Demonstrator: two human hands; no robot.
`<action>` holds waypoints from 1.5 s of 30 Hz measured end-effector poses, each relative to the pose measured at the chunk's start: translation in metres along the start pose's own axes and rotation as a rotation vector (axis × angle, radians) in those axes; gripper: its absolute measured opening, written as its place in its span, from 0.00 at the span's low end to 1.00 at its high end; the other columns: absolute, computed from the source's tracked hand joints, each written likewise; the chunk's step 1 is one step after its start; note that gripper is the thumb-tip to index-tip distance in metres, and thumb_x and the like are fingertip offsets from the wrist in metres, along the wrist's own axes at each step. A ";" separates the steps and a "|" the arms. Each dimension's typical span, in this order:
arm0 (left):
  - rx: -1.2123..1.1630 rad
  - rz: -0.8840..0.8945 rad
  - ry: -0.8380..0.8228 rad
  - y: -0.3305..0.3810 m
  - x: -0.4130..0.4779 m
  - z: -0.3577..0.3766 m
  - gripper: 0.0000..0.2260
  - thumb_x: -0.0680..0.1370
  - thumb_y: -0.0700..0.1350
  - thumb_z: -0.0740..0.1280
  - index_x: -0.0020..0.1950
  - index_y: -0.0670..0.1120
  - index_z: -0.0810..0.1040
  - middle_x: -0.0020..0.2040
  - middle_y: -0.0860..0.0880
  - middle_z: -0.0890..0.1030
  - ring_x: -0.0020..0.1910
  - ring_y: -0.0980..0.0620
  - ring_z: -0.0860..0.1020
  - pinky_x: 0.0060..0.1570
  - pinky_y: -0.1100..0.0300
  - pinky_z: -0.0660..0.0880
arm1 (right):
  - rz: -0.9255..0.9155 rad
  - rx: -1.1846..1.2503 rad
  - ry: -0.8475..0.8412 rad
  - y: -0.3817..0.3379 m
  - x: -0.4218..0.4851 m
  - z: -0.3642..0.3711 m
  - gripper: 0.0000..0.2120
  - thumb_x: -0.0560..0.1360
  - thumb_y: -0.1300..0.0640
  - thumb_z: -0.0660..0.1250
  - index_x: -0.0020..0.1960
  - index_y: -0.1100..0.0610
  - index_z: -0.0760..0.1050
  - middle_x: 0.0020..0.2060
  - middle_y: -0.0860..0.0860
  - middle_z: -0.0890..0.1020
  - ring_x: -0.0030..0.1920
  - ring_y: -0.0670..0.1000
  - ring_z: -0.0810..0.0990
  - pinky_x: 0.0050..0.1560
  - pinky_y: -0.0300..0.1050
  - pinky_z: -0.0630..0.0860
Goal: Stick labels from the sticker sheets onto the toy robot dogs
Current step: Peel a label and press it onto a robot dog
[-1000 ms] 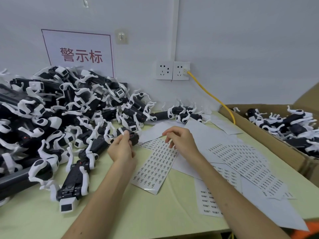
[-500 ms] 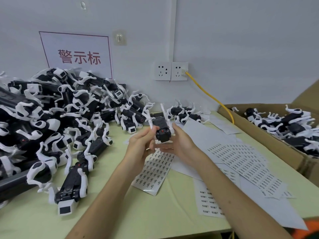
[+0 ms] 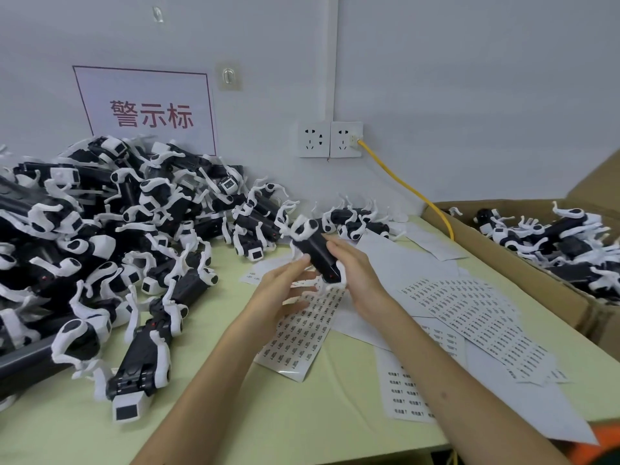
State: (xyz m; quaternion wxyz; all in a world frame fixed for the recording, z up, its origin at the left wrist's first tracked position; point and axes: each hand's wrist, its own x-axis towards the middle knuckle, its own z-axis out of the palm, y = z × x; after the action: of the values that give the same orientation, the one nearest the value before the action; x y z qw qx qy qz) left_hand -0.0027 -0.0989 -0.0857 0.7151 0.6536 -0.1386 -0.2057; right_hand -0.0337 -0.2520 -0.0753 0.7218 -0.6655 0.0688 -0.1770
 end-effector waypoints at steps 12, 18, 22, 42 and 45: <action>-0.165 -0.003 0.172 0.002 0.001 0.000 0.17 0.86 0.54 0.60 0.58 0.46 0.86 0.54 0.47 0.87 0.45 0.53 0.82 0.46 0.58 0.72 | -0.116 -0.027 -0.177 -0.003 -0.007 0.003 0.16 0.75 0.63 0.73 0.58 0.47 0.85 0.50 0.49 0.85 0.50 0.47 0.84 0.48 0.38 0.78; -0.034 0.110 -0.035 0.004 -0.003 0.008 0.23 0.85 0.61 0.55 0.63 0.49 0.84 0.55 0.51 0.87 0.44 0.58 0.81 0.50 0.59 0.74 | -0.140 0.004 -0.027 -0.001 -0.002 -0.001 0.07 0.74 0.58 0.76 0.52 0.52 0.86 0.48 0.54 0.86 0.50 0.55 0.84 0.44 0.45 0.79; -0.066 0.146 0.051 0.002 -0.004 0.008 0.16 0.84 0.55 0.64 0.62 0.46 0.83 0.49 0.48 0.87 0.46 0.54 0.83 0.42 0.65 0.77 | -0.146 -0.021 -0.071 0.002 -0.002 0.001 0.05 0.77 0.57 0.74 0.52 0.56 0.85 0.46 0.50 0.86 0.48 0.52 0.84 0.47 0.49 0.79; 0.203 0.390 0.003 -0.003 -0.003 0.008 0.07 0.83 0.49 0.69 0.57 0.52 0.86 0.43 0.54 0.87 0.35 0.59 0.79 0.39 0.66 0.76 | -0.075 0.027 -0.048 -0.003 -0.003 -0.001 0.06 0.78 0.51 0.72 0.51 0.53 0.82 0.44 0.51 0.85 0.45 0.52 0.84 0.44 0.45 0.79; 0.206 0.369 -0.012 -0.001 -0.006 0.009 0.07 0.83 0.51 0.69 0.53 0.52 0.86 0.41 0.52 0.86 0.36 0.56 0.78 0.39 0.64 0.76 | -0.016 0.092 -0.078 -0.005 -0.004 -0.003 0.06 0.79 0.50 0.71 0.49 0.53 0.81 0.43 0.50 0.85 0.42 0.50 0.82 0.39 0.41 0.78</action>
State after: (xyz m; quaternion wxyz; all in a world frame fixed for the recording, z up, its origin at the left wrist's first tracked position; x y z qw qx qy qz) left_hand -0.0122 -0.1043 -0.0858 0.6692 0.6855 -0.2805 -0.0598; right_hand -0.0388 -0.2537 -0.0711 0.7523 -0.6385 0.0272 -0.1599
